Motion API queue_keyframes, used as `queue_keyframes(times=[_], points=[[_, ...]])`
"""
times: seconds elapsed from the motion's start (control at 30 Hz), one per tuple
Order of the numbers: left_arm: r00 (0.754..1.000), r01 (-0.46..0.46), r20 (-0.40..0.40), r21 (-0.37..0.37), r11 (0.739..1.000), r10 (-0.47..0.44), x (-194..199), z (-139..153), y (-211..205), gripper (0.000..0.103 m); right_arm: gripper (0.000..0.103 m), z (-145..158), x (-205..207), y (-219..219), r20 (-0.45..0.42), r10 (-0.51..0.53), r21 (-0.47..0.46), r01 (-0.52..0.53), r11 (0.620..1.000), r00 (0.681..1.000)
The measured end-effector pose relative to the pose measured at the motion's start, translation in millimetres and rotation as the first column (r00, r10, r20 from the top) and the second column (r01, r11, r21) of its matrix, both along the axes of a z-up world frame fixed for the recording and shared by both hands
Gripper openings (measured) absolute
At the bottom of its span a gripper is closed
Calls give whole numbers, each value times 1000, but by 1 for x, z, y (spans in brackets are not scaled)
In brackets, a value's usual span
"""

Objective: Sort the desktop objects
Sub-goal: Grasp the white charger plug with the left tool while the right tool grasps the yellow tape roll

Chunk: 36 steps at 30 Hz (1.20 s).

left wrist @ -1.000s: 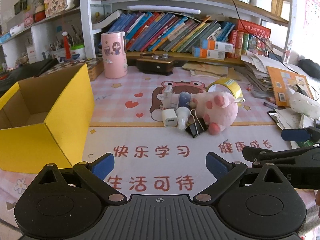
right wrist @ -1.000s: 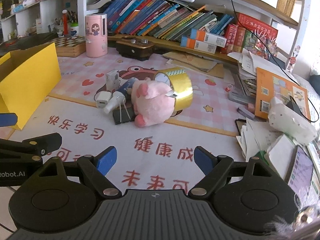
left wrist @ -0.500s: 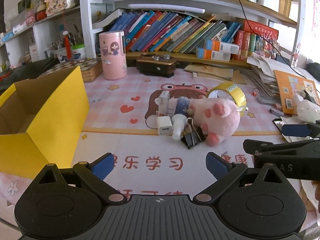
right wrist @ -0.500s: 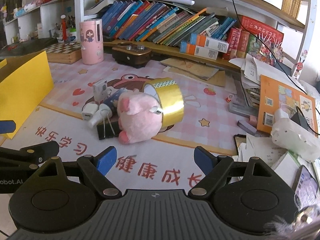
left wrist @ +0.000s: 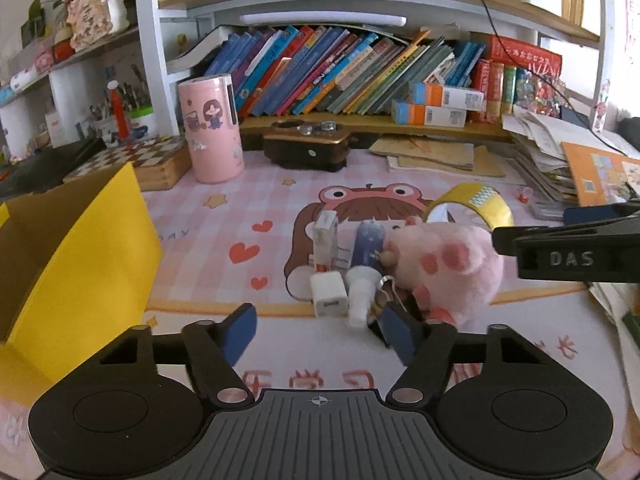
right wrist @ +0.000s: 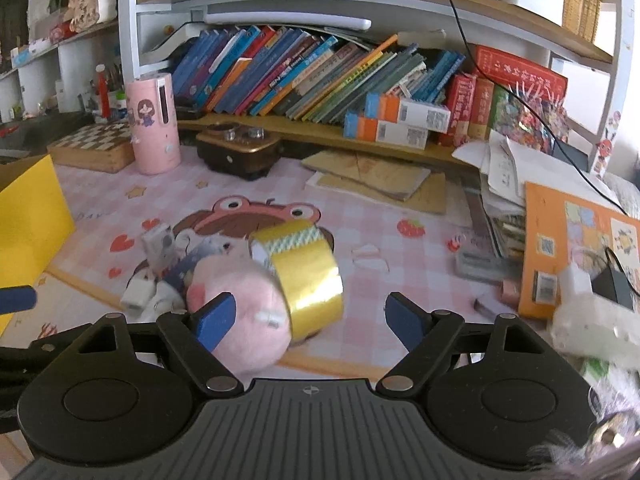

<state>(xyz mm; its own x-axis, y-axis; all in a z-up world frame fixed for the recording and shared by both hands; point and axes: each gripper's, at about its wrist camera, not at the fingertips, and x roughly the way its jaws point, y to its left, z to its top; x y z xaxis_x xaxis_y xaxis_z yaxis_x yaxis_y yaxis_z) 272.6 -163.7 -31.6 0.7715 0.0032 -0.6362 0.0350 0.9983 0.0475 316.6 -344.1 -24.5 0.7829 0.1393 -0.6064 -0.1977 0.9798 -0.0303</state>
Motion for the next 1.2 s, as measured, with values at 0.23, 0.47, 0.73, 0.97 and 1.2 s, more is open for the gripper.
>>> queue_keyframes(times=[0.23, 0.47, 0.73, 0.97, 1.2], points=[[997, -53, -64, -44, 998, 50, 45, -17, 5, 65, 76, 3, 25, 2, 6, 35, -5, -35, 999, 999], [997, -31, -64, -11, 999, 30, 66, -31, -4, 38, 70, -1, 40, 8, -12, 75, -28, -75, 997, 997], [991, -30, -134, -29, 999, 25, 67, -41, -1, 31, 59, -8, 58, 13, -60, 129, -50, -133, 990, 990], [991, -29, -132, -28, 999, 25, 73, -47, 0, 31, 59, -14, 73, 17, -83, 153, -59, -158, 986, 985], [994, -2, -106, -9, 1000, 1, 76, -51, -2, 28, 54, -17, 79, 18, -106, 179, -64, -186, 980, 978]])
